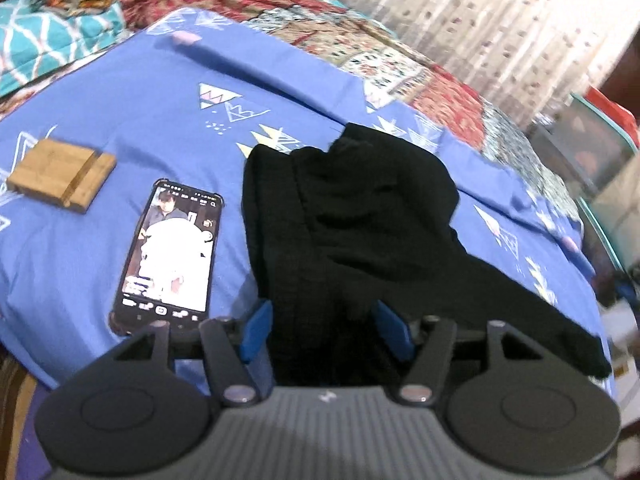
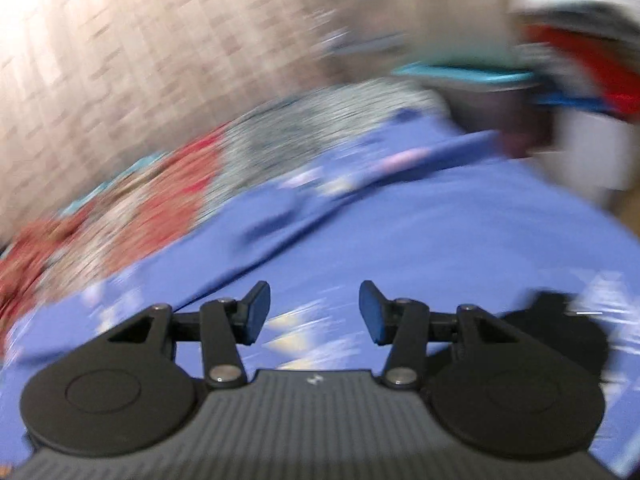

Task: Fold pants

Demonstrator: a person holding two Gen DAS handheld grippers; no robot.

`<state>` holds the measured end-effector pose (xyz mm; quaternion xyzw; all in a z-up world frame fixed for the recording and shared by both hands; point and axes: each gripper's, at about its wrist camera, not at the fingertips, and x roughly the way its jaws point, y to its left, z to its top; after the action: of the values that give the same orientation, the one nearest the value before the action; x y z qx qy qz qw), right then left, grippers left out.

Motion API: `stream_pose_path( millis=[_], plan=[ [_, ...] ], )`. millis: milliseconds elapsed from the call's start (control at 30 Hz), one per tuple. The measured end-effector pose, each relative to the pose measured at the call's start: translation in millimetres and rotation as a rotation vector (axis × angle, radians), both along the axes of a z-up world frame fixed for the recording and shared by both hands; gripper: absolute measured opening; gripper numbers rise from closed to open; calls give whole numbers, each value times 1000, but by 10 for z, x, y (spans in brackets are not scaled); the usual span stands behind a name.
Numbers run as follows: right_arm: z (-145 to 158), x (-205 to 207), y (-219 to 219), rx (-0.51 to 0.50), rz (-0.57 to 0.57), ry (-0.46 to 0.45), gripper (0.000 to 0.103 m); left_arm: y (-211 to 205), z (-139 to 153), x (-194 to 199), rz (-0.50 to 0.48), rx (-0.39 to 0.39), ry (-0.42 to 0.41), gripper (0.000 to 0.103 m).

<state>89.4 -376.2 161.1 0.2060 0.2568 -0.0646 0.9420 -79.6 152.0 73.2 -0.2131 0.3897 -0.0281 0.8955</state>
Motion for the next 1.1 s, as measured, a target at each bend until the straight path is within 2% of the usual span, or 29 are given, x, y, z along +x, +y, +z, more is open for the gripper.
stream_pose_path(
  millis=[100,167,233,300,367,500,600,633,667,700,733,767,800,867,900,967,1000,1033,1067,1100],
  plan=[
    [-76,505,497,-16,160,31,56,96,-4,-187,-3,29,2,58],
    [-155,836,780,-8,242,58,59,224,-12,-317,37,36,9,58],
    [-266,1169,1060,23,314,81,64,380,-29,-371,98,14,12,58],
    [-391,1454,1328,90,367,109,76,504,-54,-359,152,-8,11,58],
    [-599,1854,1477,178,369,174,77,582,-89,-291,171,-29,23,58],
    [-1031,2428,1639,365,319,314,77,632,-122,-157,161,-16,37,58],
    [-1380,2655,1753,545,286,441,78,665,-158,-77,167,-27,46,58],
    [-1442,2675,1795,599,284,455,79,672,-171,-69,170,-29,49,58],
    [-1451,2686,1852,627,298,440,75,663,-182,-45,170,-30,51,58],
    [-1402,2672,1929,629,338,440,41,673,-199,-8,169,-30,54,58],
    [-1347,2691,2030,614,380,447,16,679,-217,27,170,-31,57,58],
    [-1270,2686,2139,583,410,446,12,680,-234,56,173,-34,61,58],
    [-1128,2632,2242,542,446,401,12,688,-250,87,177,-38,63,58],
    [-731,2464,2472,441,597,267,12,697,-282,134,184,-52,62,58],
    [-434,2265,2636,333,720,165,11,697,-294,147,186,-57,59,58],
    [-24,1777,2905,101,963,-1,12,684,-322,168,188,-67,53,58],
    [115,1454,3029,-23,1100,-55,16,679,-340,188,185,-74,50,58],
    [164,1153,3129,-126,1226,-60,17,672,-351,214,181,-80,47,58],
    [143,897,3206,-215,1310,-44,27,667,-355,260,171,-84,42,58],
    [86,687,3251,-287,1358,-24,46,653,-349,316,158,-82,33,58]
  ],
)
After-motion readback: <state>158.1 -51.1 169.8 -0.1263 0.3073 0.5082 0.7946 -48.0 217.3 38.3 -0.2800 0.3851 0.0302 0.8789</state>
